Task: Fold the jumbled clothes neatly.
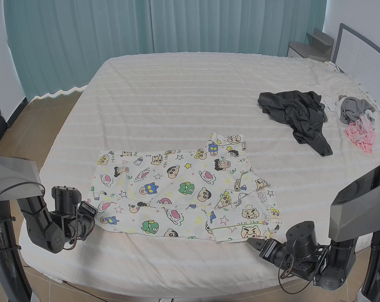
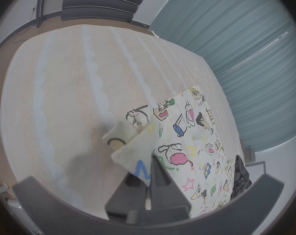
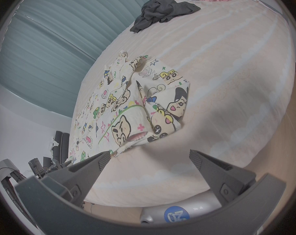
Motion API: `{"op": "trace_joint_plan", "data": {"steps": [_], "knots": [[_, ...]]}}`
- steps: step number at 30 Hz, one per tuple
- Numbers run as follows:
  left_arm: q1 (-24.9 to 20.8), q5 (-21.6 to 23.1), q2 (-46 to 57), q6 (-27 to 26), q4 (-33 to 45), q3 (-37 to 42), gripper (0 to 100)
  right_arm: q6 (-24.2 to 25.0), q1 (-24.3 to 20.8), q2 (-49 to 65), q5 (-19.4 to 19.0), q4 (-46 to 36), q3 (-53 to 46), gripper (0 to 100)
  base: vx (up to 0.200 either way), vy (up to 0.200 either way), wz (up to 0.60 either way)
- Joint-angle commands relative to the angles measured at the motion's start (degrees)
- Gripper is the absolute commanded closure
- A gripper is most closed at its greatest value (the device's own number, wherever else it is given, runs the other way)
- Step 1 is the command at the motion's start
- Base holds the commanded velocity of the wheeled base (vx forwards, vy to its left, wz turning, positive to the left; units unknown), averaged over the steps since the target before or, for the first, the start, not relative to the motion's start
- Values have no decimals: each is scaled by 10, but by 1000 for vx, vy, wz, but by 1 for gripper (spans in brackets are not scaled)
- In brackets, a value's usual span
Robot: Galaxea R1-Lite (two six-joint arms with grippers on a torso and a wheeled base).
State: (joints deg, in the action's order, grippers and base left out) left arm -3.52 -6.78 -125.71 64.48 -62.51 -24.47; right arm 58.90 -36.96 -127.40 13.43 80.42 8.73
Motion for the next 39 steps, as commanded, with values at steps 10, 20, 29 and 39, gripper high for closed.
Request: {"op": "trace_joint_plan", "data": {"steps": [10, 20, 29, 39], "knots": [[0, 3, 3, 0, 0, 6, 100, 6, 29, -27, 11, -54, 88, 0, 0, 0, 0], [0, 4, 2, 0, 0, 6, 100, -15, 39, -32, 41, -84, 146, 0, 0, 0, 0], [0, 4, 2, -1, 0, 8, 100, -41, 33, -38, 51, -78, 147, 100, 0, 0, 0], [-1, 0, 5, -6, -1, 21, 100, -40, 27, -32, 51, -64, 139, 100, 0, 0, 0]]}}
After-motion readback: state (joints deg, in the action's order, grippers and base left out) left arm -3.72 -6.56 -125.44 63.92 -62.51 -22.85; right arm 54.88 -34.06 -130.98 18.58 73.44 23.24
